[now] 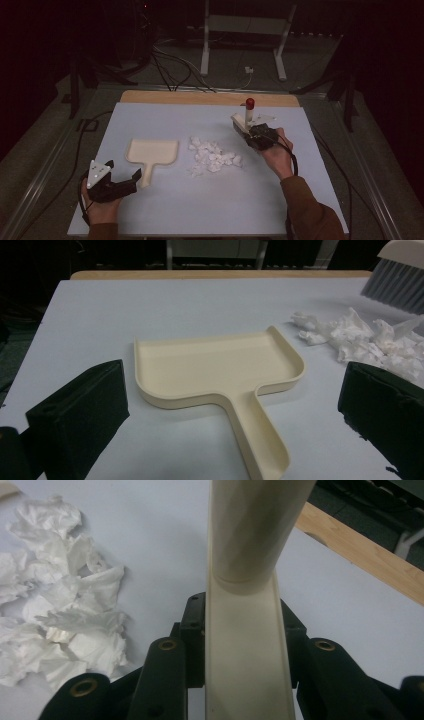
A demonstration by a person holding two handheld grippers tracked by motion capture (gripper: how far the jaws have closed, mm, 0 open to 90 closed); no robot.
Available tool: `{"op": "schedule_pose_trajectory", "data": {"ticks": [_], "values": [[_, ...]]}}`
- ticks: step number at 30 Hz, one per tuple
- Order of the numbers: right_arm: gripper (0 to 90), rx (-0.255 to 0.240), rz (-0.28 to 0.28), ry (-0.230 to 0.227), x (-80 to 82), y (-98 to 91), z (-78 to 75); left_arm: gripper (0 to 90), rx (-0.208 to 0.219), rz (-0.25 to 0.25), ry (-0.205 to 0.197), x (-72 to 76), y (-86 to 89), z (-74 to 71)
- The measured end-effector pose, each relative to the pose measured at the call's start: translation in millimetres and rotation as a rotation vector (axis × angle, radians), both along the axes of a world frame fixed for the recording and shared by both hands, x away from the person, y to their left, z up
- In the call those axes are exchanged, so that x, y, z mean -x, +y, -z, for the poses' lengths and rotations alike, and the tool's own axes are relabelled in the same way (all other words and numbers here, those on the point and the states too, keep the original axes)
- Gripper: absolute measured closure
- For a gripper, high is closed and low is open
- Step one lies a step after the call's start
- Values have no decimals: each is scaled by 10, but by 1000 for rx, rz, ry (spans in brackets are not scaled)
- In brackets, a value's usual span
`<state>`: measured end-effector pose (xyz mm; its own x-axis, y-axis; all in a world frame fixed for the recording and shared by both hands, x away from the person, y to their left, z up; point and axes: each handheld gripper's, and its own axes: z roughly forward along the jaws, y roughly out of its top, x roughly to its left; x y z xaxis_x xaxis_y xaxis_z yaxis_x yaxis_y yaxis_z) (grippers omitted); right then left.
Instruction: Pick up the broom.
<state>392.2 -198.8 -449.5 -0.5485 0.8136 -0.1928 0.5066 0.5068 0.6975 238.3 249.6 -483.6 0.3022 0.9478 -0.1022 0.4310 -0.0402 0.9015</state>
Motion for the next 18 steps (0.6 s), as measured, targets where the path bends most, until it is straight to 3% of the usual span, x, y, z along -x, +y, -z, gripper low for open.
{"op": "schedule_pose_trajectory", "data": {"ticks": [9,18], "values": [[673,-64,89,24,104,-33,-40,5,2,-3,2,-12,6,12],[673,-69,152,65,147,-33,10,5,9,-4,2,-8,13,18]]}}
